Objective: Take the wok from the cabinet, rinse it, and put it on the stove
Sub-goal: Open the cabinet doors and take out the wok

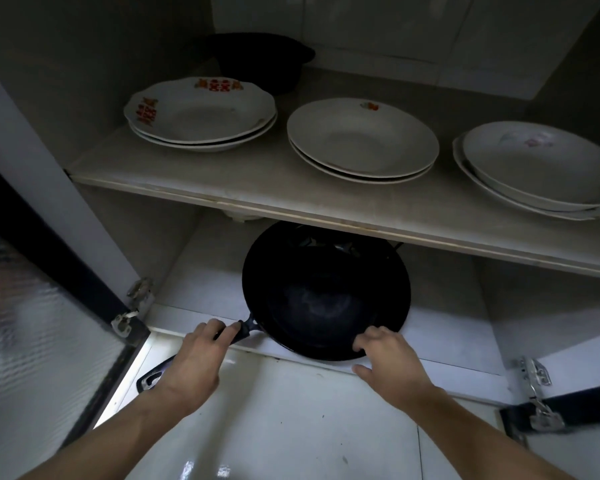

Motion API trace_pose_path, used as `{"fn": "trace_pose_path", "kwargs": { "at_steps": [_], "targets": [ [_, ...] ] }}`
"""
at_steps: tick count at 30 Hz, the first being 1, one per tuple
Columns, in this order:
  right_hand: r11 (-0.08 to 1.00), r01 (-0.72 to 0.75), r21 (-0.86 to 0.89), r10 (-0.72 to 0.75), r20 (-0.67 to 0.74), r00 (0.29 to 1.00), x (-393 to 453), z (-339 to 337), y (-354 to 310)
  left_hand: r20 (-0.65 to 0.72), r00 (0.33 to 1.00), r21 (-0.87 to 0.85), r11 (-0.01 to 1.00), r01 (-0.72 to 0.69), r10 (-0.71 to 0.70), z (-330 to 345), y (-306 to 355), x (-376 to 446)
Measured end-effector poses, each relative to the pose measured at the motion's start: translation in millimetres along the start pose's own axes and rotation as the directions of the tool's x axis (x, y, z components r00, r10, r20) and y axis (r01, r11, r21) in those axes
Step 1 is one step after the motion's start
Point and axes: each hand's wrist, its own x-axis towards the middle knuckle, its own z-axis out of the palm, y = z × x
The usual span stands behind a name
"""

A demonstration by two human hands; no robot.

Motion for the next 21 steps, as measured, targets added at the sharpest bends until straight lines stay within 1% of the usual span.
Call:
{"fn": "trace_pose_path", "kwargs": {
  "at_steps": [3, 7, 10, 11, 14, 16, 19, 21],
  "targets": [
    [0.998, 0.007, -0.062, -0.006, 0.015, 1.000, 4.0, 3.4, -3.8, 0.046, 0.999, 0.003, 1.000, 0.017, -0.017, -0.5, 1.8, -2.4],
    [0.988, 0.041, -0.151, -0.043, -0.013, 0.999, 8.3, 9.4, -2.4, 0.102, 0.993, 0.023, 0.998, 0.061, -0.063, -1.7, 5.3, 3.2],
    [0.970, 0.054, -0.238, -0.057, -0.007, 0.998, 10.1, 14.6, -1.0, 0.139, 0.989, 0.035, 0.999, 0.036, -0.041, -3.9, 5.5, 4.2],
    [0.962, 0.058, -0.268, -0.067, -0.026, 0.997, 10.7, 15.9, 0.2, 0.147, 0.989, 0.037, 0.999, 0.030, -0.036, -5.1, 5.5, 3.3],
    [0.955, 0.077, -0.288, -0.090, -0.032, 0.995, 9.3, 16.7, 2.1, 0.138, 0.990, 0.059, 0.998, 0.026, -0.034, -8.3, 5.9, 0.3],
    [0.954, 0.105, -0.279, -0.127, -0.061, 0.990, 5.5, 13.4, 3.6, 0.140, 0.990, 0.109, 0.994, 0.013, -0.028, -11.9, 6.5, -2.3],
    [0.950, 0.141, -0.279, -0.176, -0.105, 0.979, -0.7, 12.5, 3.9, 0.157, 0.987, 0.254, 0.967, -0.024, -0.017, -25.6, 9.5, -7.7],
    [0.945, 0.171, -0.280, -0.212, -0.122, 0.970, -7.2, 12.3, 0.5, 0.138, 0.990, 0.301, 0.952, -0.045, 0.004, -36.7, 10.3, -12.6]
  ]
}}
